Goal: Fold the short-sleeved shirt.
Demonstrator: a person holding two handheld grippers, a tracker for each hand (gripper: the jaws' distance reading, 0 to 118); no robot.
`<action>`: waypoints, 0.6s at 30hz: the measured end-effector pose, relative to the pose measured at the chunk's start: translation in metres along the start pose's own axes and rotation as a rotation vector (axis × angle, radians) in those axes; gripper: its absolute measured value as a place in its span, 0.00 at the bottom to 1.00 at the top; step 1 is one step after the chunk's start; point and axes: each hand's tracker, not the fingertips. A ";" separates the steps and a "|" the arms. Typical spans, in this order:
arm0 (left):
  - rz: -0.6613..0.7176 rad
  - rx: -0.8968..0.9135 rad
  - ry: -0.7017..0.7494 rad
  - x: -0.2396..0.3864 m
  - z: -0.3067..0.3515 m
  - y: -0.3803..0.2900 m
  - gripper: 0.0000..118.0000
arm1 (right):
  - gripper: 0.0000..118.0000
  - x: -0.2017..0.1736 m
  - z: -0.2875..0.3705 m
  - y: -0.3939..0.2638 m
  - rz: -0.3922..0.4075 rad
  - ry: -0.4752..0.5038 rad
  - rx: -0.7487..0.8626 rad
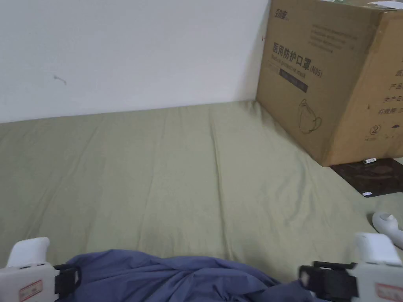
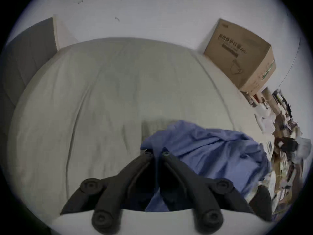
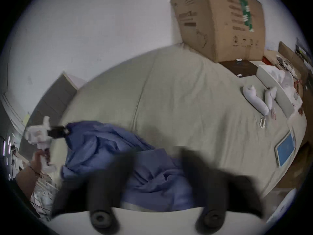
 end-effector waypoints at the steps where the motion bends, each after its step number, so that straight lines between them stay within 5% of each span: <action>1: -0.011 0.010 -0.010 0.002 0.012 0.000 0.03 | 0.89 -0.003 -0.013 0.007 0.027 0.002 -0.059; 5: -0.022 0.014 -0.024 0.008 0.037 0.000 0.03 | 0.90 -0.019 -0.062 0.031 0.192 0.002 -0.223; 7: -0.019 0.008 -0.022 0.007 0.042 0.002 0.03 | 0.81 -0.034 -0.087 0.035 0.317 -0.044 -0.359; 9: -0.024 0.004 -0.014 0.009 0.048 0.001 0.03 | 0.57 -0.045 -0.103 0.036 0.402 -0.019 -0.493; 10: -0.033 0.005 -0.004 0.007 0.049 0.004 0.03 | 0.27 -0.050 -0.103 0.036 0.434 0.006 -0.504; 11: -0.041 0.011 0.006 0.007 0.054 0.005 0.03 | 0.08 -0.055 -0.101 0.036 0.463 0.003 -0.491; 14: -0.038 0.045 0.006 0.002 0.072 0.009 0.02 | 0.07 -0.062 -0.075 0.046 0.549 -0.062 -0.376; 18: -0.053 0.122 0.042 -0.001 0.110 0.021 0.02 | 0.07 -0.053 -0.014 0.070 0.411 0.006 -0.161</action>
